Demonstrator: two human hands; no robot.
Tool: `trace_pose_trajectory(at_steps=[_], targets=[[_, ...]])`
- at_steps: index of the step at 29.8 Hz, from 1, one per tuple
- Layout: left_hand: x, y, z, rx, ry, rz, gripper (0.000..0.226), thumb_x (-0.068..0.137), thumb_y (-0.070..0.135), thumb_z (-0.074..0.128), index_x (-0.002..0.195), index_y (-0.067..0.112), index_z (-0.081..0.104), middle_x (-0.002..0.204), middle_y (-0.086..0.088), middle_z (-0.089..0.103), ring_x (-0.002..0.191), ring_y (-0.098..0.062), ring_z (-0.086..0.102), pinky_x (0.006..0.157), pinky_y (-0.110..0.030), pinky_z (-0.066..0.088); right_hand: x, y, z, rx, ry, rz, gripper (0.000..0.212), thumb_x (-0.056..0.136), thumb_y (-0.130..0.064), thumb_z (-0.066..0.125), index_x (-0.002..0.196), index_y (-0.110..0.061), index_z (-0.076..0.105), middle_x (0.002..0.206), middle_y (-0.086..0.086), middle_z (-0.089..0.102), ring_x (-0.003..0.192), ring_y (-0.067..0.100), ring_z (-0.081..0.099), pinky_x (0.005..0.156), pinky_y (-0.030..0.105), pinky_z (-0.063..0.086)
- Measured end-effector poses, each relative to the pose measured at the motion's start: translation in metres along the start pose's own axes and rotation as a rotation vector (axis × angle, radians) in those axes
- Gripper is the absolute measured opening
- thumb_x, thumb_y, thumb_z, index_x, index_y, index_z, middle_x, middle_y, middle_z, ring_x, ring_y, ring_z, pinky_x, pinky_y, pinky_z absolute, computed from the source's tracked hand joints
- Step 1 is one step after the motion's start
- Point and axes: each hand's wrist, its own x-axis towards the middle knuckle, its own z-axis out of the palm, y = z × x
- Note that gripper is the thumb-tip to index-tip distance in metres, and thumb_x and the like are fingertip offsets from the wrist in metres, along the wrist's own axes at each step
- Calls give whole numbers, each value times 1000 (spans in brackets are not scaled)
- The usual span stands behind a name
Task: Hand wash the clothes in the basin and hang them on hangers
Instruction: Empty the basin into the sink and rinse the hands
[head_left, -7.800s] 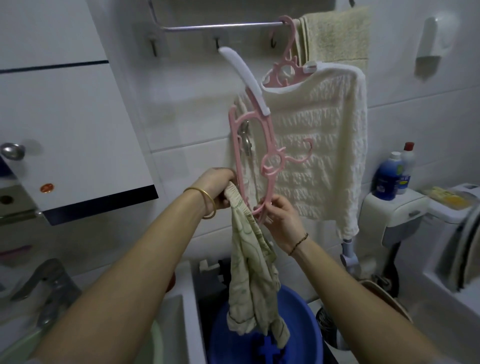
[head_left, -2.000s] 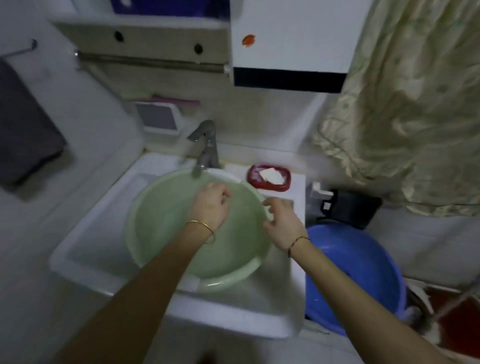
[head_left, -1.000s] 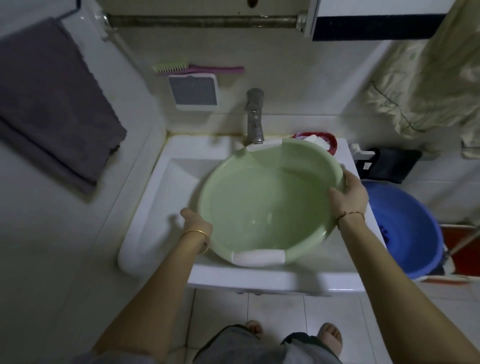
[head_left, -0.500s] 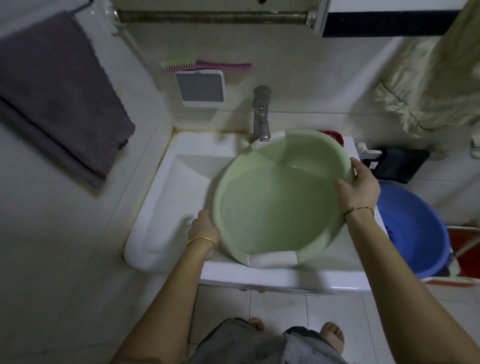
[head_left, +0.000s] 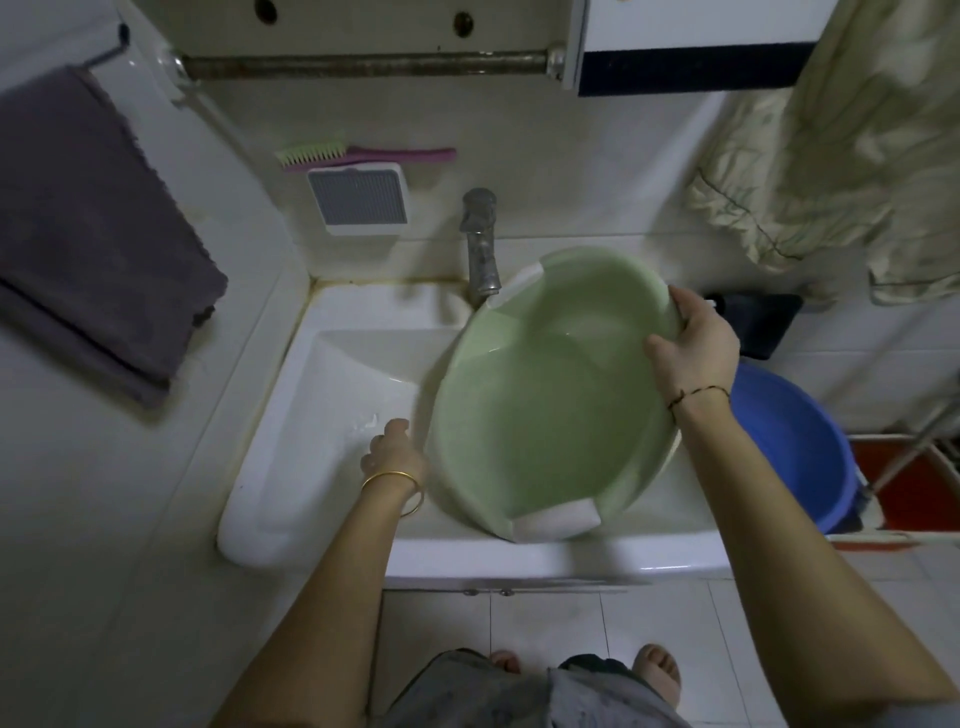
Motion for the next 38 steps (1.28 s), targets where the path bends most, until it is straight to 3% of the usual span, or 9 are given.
trace_pose_trajectory(at_steps=[4, 12, 17, 26, 30, 33, 38], targets=[[-1, 9, 4, 25, -11, 19, 58, 88, 5, 47, 142, 18, 33, 136, -16, 45, 126, -36, 43, 102, -36, 37, 3, -1, -8, -25, 4, -7, 66, 76, -3, 58, 139, -16, 47, 132, 5, 57, 119, 24, 53, 98, 30, 40], [-6, 24, 12, 79, -37, 63, 57, 87, 7, 48, 141, 19, 35, 139, -15, 43, 126, -35, 41, 102, -36, 36, -1, -14, -18, -77, 30, -82, 62, 76, -2, 56, 134, -19, 51, 123, 10, 60, 113, 27, 54, 92, 37, 44], [-10, 31, 13, 81, -50, 68, 57, 88, 8, 48, 142, 19, 33, 138, -15, 41, 126, -36, 41, 102, -37, 38, 0, -21, -20, -141, 23, -153, 64, 77, -5, 57, 139, -19, 46, 129, 6, 58, 120, 27, 50, 95, 37, 42], [-21, 40, 19, 69, -70, 92, 50, 90, 12, 45, 139, 17, 36, 137, -13, 41, 125, -35, 39, 102, -39, 39, -7, -38, -16, -231, 11, -247, 47, 90, -30, 59, 134, -21, 50, 124, 7, 60, 116, 26, 53, 98, 42, 39], [-23, 40, 20, 65, -82, 94, 51, 89, 12, 45, 139, 16, 35, 138, -13, 40, 127, -35, 38, 103, -39, 38, -15, -48, -16, -277, 43, -294, 33, 89, -28, 54, 123, -25, 55, 112, 4, 63, 107, 27, 55, 89, 37, 36], [-23, 41, 20, 57, -86, 107, 50, 90, 13, 46, 140, 16, 37, 140, -13, 39, 128, -35, 37, 103, -37, 36, -23, -55, -16, -338, 41, -330, 35, 90, -25, 51, 125, -27, 53, 110, 2, 64, 105, 25, 55, 80, 33, 28], [-24, 42, 22, 71, -101, 118, 48, 92, 13, 45, 139, 13, 37, 143, -14, 37, 130, -36, 36, 103, -37, 36, -30, -59, -21, -390, 36, -369, 36, 92, -22, 50, 127, -28, 52, 104, 0, 65, 98, 24, 57, 78, 31, 24]])
